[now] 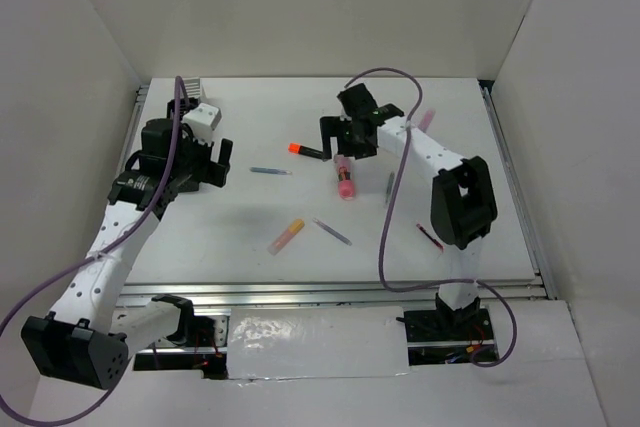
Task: Sort the stationery into containers
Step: Pick up the stationery from the center of the board.
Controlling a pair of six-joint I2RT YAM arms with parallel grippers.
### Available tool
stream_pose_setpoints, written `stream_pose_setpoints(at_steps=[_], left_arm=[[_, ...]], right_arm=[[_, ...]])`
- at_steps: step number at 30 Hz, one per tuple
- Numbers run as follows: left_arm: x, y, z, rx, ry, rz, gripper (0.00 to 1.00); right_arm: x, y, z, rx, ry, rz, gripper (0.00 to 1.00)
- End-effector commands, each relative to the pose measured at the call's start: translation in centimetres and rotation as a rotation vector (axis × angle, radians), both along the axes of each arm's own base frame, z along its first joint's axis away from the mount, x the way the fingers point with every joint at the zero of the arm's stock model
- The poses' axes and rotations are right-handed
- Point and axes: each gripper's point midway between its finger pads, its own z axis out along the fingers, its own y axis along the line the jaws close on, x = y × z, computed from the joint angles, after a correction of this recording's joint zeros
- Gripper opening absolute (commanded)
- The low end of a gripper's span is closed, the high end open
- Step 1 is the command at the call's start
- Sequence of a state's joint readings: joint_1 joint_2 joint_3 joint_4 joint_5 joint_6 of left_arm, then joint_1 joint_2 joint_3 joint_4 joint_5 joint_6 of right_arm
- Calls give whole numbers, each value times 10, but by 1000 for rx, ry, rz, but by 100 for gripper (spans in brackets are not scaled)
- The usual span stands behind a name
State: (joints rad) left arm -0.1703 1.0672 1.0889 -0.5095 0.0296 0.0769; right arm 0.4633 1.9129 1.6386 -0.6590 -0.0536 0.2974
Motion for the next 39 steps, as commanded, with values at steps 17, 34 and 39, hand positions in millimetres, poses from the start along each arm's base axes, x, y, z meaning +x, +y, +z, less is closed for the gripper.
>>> stream_pose_setpoints(at_steps=[17, 34, 39], left_arm=[[0, -38, -11, -56, -48, -213, 99], [-34, -109, 1, 208, -447, -873, 87], [-57, -149, -1, 391, -659, -1166, 86]], right_arm=[[-7, -5, -100, -111, 243, -73, 79], [-60, 13, -4, 354, 324, 76, 0], [-88, 19, 22, 456, 349, 146, 0]])
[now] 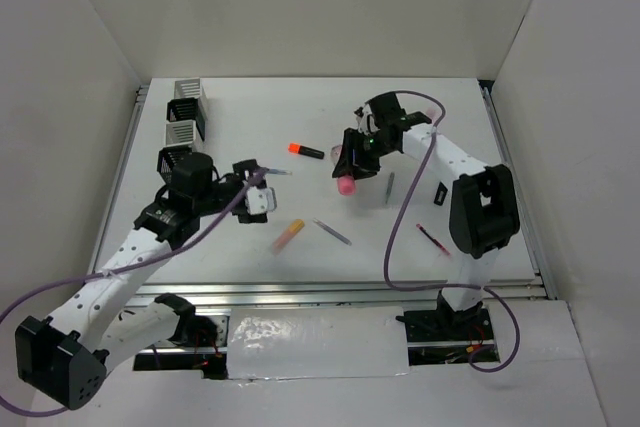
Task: Sort the stationery into containers
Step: Pick up the stationery from the center of the board, then place the stationery in the storage box.
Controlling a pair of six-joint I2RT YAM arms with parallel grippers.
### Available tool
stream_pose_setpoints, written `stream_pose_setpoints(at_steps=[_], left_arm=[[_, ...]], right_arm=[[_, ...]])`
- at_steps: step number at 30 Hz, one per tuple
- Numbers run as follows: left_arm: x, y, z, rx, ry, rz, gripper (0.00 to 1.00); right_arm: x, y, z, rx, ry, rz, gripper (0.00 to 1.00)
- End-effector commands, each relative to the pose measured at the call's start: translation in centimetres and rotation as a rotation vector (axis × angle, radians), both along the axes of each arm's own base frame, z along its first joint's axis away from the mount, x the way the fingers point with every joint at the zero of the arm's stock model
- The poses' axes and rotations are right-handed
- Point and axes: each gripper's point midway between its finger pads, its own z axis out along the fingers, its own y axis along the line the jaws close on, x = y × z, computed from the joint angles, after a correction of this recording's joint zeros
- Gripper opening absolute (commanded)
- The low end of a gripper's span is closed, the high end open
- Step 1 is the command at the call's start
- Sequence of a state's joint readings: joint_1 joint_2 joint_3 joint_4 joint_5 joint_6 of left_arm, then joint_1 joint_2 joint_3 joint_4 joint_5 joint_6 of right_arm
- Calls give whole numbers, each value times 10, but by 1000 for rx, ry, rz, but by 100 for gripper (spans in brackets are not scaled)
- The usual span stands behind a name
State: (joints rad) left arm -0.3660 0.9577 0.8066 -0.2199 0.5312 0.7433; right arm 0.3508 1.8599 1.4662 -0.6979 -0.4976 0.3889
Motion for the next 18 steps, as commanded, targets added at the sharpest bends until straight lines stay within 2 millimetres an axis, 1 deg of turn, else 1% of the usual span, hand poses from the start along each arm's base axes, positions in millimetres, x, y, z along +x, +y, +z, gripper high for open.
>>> stream_pose_setpoints(at_steps=[1, 2, 3, 4, 5, 6, 7, 8, 9, 10, 11, 13, 15, 16, 17, 18], left_arm=[[-17, -35, 18, 126, -360, -319, 86], [-26, -47, 16, 140, -396, -376, 85], [-29, -54, 14, 150, -442, -402, 85], [-36, -65, 17, 156, -496, -439, 84], [-38, -71, 16, 159, -520, -454, 83], [-41, -75, 12, 163, -546, -465, 81], [-39, -83, 27, 144, -643, -465, 78], [-45, -91, 27, 142, -676, -480, 75], [-47, -96, 24, 149, -707, -493, 69], [-49, -101, 25, 146, -732, -503, 66], [-55, -108, 25, 143, -740, -525, 64], [-53, -115, 20, 165, -746, -532, 61], [-56, -121, 17, 176, -761, -552, 59], [-58, -126, 12, 183, -758, -567, 59], [-56, -129, 14, 180, -761, -561, 59], [-55, -132, 12, 182, -745, -559, 58]], right_arm=[[-29, 20, 44, 175, 2, 78, 0], [-34, 20, 44, 186, 26, 63, 0], [-35, 21, 45, 198, 28, 55, 0], [-40, 22, 47, 213, 51, 35, 0], [-44, 23, 50, 227, 64, 27, 0], [-45, 26, 52, 249, 66, 25, 0], [-48, 28, 55, 271, 91, 7, 0], [-55, 31, 55, 298, 124, 13, 0], [-57, 34, 55, 308, 134, 12, 0], [-59, 35, 56, 314, 154, -4, 0], [-61, 35, 54, 309, 171, -18, 0], [-62, 37, 50, 305, 215, -47, 0], [-64, 37, 48, 299, 271, -91, 0], [-62, 38, 45, 294, 297, -114, 0], [-61, 39, 46, 291, 298, -121, 0], [-60, 37, 42, 272, 308, -141, 0]])
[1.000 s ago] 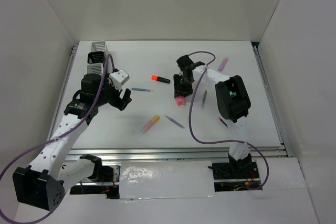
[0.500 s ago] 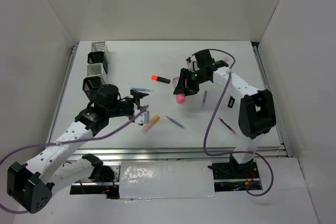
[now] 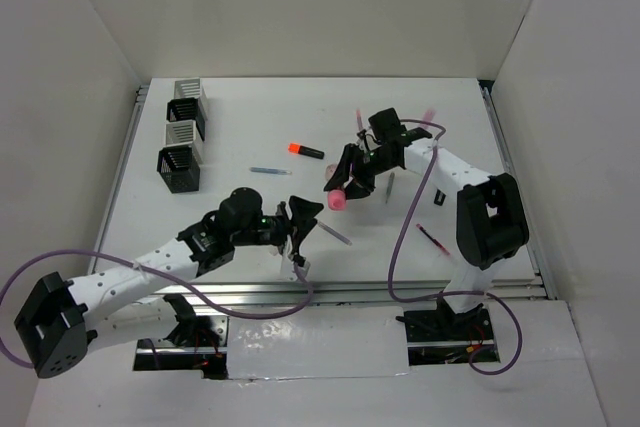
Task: Sort the stationery into containers
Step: Place the stationery in the storage box.
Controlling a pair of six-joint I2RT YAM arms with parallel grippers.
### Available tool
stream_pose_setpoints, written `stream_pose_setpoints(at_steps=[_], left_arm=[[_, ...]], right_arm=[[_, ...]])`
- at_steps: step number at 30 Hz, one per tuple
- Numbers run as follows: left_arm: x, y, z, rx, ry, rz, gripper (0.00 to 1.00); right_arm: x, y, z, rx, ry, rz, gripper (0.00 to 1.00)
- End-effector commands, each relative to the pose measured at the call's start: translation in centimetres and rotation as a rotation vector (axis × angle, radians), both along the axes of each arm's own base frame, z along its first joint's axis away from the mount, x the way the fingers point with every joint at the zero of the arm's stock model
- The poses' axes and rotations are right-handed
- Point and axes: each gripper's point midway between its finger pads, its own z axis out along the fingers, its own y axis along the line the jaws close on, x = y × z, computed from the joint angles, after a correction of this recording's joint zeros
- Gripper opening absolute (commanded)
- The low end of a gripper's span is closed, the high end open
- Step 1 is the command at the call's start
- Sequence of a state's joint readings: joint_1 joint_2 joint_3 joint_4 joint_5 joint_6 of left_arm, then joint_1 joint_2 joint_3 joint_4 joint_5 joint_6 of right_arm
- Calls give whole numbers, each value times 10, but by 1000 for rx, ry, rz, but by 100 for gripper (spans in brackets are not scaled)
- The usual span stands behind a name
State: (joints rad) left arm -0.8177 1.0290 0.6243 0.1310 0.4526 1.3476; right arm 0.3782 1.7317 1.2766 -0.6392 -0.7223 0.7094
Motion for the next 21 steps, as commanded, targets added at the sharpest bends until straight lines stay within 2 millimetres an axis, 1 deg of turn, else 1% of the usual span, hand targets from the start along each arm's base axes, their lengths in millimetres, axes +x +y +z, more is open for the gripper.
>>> stream_pose_setpoints(at_steps=[1, 2, 4, 5, 6, 8, 11, 14, 16, 21], left_arm=[[5, -18, 26, -51, -101, -25, 58], [5, -20, 26, -47, -101, -31, 57], [6, -25, 19, -23, -89, -38, 56], [8, -27, 20, -13, -85, -37, 54], [11, -29, 16, -2, -74, -27, 52], [16, -35, 20, -24, -58, -13, 48], [19, -40, 23, -36, -69, -4, 47], [21, -43, 16, -17, -65, -1, 46], [21, -45, 16, -12, -59, -7, 45], [21, -44, 8, 15, -44, -6, 44]], right_arm=[[3, 9, 15, 27, 38, -51, 0], [3, 8, 15, 20, 43, -61, 0], [2, 7, 12, 5, 74, -90, 0], [2, 7, 11, 8, 80, -93, 0], [0, 9, 11, 12, 91, -94, 0], [-2, 10, 11, 20, 101, -90, 0], [-6, 14, 14, 40, 112, -79, 0], [-9, 18, 17, 48, 107, -65, 0], [-10, 20, 19, 62, 111, -57, 0], [-13, 21, 23, 75, 103, -42, 0]])
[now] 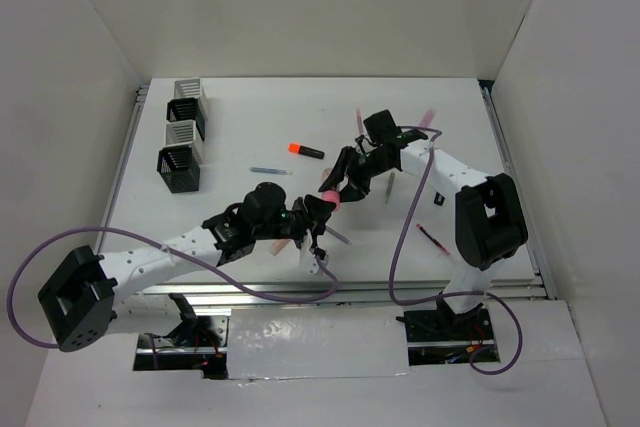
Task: Sort the stationery into containers
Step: Place the stationery in the storage box.
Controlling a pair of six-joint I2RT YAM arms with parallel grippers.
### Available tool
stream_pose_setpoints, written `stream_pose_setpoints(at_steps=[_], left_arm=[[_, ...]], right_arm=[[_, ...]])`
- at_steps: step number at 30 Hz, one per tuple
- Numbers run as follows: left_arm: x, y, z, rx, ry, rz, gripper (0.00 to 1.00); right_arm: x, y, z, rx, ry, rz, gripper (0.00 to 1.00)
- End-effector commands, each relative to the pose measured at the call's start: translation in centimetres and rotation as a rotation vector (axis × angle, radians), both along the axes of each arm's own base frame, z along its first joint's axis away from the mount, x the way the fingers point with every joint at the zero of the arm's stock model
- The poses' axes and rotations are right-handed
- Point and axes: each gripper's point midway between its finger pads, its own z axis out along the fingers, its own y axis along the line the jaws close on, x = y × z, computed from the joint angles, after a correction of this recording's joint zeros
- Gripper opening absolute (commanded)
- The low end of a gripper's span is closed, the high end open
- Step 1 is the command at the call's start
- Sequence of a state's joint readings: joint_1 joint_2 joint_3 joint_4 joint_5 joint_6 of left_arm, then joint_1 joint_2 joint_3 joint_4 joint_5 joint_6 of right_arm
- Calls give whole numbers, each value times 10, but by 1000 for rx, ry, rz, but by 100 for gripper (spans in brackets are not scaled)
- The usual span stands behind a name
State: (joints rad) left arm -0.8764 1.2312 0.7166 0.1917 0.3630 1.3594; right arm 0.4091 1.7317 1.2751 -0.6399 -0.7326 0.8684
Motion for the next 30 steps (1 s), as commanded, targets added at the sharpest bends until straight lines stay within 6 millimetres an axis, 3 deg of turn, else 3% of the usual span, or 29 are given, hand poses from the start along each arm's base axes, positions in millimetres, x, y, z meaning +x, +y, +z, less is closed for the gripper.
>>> stream_pose_setpoints(at_steps=[1, 19, 20, 22, 23, 24, 27, 28, 30], left_arm=[[2, -10, 22, -41, -36, -22, 43], [21, 4, 1, 43, -9, 54, 30], [21, 5, 0, 49, -6, 53, 28], [22, 5, 1, 48, -11, 57, 15], [22, 5, 0, 46, -13, 60, 5], [22, 5, 1, 42, -18, 62, 1], [18, 4, 3, 24, -24, 64, 0], [16, 2, 5, 20, -23, 65, 0], [13, 1, 10, 13, -19, 62, 0]], right_arm=[[-4, 7, 18, 61, -25, 25, 0], [-12, 13, 20, 61, -33, 51, 0], [-12, 14, 21, 61, -34, 51, 0], [-15, 15, 20, 64, -32, 57, 0], [-16, 15, 20, 67, -33, 59, 0], [-16, 16, 20, 71, -36, 62, 0], [-16, 17, 21, 89, -36, 71, 14], [-18, 18, 20, 100, -32, 78, 28], [-18, 19, 23, 113, -41, 81, 43]])
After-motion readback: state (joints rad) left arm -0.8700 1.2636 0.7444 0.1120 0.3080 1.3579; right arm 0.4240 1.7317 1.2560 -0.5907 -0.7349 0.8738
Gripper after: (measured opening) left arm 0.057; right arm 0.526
